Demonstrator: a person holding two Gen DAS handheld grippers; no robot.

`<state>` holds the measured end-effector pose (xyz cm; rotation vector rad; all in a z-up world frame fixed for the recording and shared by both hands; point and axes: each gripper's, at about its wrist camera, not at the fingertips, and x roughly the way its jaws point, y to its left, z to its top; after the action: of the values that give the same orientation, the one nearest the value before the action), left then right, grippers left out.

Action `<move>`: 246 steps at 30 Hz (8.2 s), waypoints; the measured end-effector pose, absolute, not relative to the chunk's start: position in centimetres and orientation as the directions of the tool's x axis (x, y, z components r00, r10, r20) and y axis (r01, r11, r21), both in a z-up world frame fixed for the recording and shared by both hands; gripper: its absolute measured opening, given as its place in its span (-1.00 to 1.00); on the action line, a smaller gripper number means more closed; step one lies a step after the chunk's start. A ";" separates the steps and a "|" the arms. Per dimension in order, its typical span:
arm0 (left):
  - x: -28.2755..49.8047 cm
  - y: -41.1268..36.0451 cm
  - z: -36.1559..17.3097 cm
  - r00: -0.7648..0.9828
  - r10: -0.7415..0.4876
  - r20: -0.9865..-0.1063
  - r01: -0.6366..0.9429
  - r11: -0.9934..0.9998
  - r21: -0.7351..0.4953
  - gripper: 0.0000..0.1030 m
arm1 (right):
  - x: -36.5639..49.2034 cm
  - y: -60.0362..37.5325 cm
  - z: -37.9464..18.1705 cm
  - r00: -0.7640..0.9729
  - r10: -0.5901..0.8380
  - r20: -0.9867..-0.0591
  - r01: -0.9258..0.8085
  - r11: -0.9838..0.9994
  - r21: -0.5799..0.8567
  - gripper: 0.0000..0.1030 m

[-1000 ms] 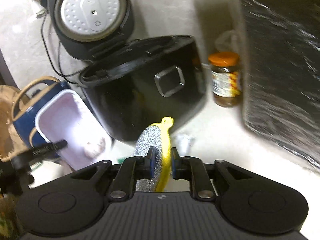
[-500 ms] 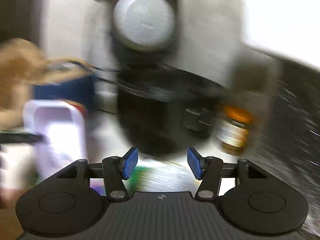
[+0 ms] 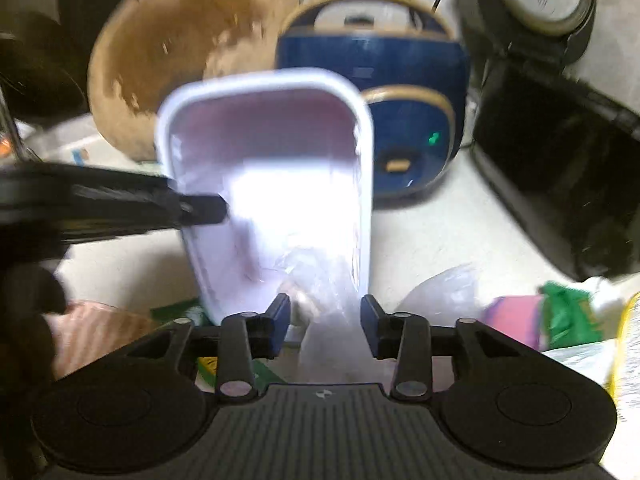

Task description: Collect trash

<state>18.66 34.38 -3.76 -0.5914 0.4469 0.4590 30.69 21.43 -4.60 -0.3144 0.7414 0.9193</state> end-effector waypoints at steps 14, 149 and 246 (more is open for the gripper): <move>16.7 35.9 -4.3 0.859 0.107 -0.500 -0.417 0.713 -0.563 -0.73 | 30.8 27.5 -6.5 0.451 0.545 -0.706 -0.811 0.580 -0.070 0.01; 19.0 16.0 -5.5 0.714 0.098 -0.693 -0.014 0.992 0.126 -0.52 | 32.6 0.0 -3.0 0.630 0.423 -0.652 -0.551 0.835 0.010 0.41; 22.9 0.3 -43.7 0.032 -0.421 -0.907 -0.307 0.859 -0.410 0.10 | 20.0 -26.5 -22.3 0.382 0.236 -0.893 0.005 0.966 0.258 -0.40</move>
<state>22.93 0.27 -43.72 -0.5904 1.5655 -0.0961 20.03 -26.53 -22.29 0.2327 1.1720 0.1493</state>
